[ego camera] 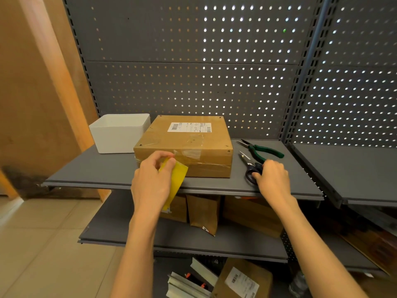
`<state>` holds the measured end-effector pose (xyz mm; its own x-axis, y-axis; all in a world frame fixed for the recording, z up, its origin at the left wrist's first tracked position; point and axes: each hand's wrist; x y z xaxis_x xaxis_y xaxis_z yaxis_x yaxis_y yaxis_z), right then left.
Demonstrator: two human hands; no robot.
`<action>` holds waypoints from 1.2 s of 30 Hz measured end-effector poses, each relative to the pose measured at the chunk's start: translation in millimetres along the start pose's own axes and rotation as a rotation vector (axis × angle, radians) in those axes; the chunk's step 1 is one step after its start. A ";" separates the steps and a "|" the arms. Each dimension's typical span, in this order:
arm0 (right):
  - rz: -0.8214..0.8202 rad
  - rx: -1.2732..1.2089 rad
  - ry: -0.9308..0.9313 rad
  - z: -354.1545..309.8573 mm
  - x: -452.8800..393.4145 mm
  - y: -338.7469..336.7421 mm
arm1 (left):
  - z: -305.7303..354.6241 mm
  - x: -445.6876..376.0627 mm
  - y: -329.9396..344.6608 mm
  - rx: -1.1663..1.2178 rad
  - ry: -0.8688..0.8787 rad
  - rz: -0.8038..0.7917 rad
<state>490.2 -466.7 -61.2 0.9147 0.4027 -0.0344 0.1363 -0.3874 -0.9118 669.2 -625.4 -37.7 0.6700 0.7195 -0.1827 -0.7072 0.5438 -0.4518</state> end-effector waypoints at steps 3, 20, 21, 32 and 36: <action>-0.018 0.032 -0.006 -2.0 0.5 2.1 | -0.6 -0.2 -1.6 0.002 0.024 -0.020; 0.099 0.042 -0.219 -11.3 -5.6 -8.3 | 6.2 9.0 -12.5 -0.105 0.044 -0.042; 0.118 0.037 -0.246 -13.8 -6.7 -10.1 | 7.7 9.1 -14.7 -0.106 0.046 -0.034; 0.217 -0.033 -0.465 -45.0 -6.7 -24.8 | 18.4 10.7 -42.8 -0.406 0.153 0.080; 0.228 -0.001 -0.501 -65.0 -3.5 -27.8 | 14.4 11.6 -61.8 -0.506 0.191 0.110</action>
<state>508.0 -511.3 -9.1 0.6283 0.6535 -0.4221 -0.0437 -0.5121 -0.8578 717.4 -644.5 0.6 0.6609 0.6435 -0.3861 -0.6099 0.1608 -0.7760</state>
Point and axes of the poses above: each hand's wrist, its own x-axis away from the middle knuckle, its own y-axis out of the palm, z = x × y, and after that the axes turned 13 degrees about -z, right-handed
